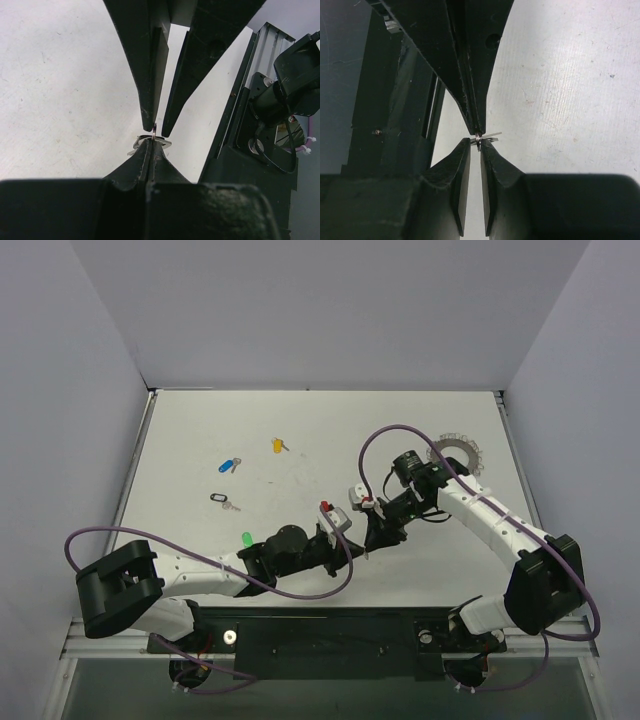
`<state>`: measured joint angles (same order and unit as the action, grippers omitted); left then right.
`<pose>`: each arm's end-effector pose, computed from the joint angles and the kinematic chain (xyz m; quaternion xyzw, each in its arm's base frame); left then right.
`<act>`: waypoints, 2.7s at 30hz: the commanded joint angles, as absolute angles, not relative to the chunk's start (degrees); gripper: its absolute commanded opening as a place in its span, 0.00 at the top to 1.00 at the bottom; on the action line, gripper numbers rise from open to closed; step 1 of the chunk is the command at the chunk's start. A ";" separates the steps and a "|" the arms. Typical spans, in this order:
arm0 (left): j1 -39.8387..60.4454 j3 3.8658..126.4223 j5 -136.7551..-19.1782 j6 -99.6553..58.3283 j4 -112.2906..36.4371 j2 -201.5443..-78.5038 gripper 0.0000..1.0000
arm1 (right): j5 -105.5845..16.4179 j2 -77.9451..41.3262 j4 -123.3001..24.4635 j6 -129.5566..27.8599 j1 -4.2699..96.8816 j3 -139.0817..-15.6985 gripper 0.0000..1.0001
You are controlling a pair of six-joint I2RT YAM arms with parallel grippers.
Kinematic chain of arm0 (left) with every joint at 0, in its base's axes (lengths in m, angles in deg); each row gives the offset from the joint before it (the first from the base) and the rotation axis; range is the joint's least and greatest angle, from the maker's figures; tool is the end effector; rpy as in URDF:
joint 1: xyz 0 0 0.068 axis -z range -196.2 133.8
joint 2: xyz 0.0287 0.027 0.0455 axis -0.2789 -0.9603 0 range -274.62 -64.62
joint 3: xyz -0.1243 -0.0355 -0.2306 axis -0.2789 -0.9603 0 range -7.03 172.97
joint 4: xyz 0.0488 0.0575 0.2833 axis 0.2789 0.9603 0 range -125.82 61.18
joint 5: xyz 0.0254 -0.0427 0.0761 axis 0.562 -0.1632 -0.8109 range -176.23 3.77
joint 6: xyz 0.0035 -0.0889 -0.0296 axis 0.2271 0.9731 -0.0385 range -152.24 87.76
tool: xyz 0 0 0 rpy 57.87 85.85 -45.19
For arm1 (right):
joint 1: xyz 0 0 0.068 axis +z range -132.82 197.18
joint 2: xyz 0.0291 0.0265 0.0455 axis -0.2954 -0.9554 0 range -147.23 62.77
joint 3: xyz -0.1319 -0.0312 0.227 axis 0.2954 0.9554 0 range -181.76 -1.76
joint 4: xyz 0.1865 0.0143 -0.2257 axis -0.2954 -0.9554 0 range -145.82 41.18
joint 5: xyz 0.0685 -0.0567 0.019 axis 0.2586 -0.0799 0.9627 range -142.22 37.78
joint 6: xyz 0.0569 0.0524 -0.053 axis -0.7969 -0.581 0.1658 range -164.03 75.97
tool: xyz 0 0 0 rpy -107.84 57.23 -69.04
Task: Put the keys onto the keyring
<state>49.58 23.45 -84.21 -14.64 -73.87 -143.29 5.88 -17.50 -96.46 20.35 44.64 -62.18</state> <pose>0.1435 -0.3262 0.1681 0.3232 0.6954 -0.4368 0.4702 0.2373 0.2042 0.2174 -0.6818 0.5283 0.3978 0.3127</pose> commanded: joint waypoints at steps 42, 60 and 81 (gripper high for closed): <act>45.42 21.28 -79.02 -7.81 -81.61 -141.08 0.87 | 3.24 -19.50 -101.64 19.86 46.71 -64.95 1.00; 44.63 15.30 -82.36 -8.25 -81.18 -132.82 0.39 | 4.11 -19.76 -101.65 19.60 44.43 -65.04 1.00; 42.95 8.53 -85.79 -10.27 -78.01 -121.40 0.35 | 6.84 -19.67 -101.64 20.30 41.35 -64.25 1.00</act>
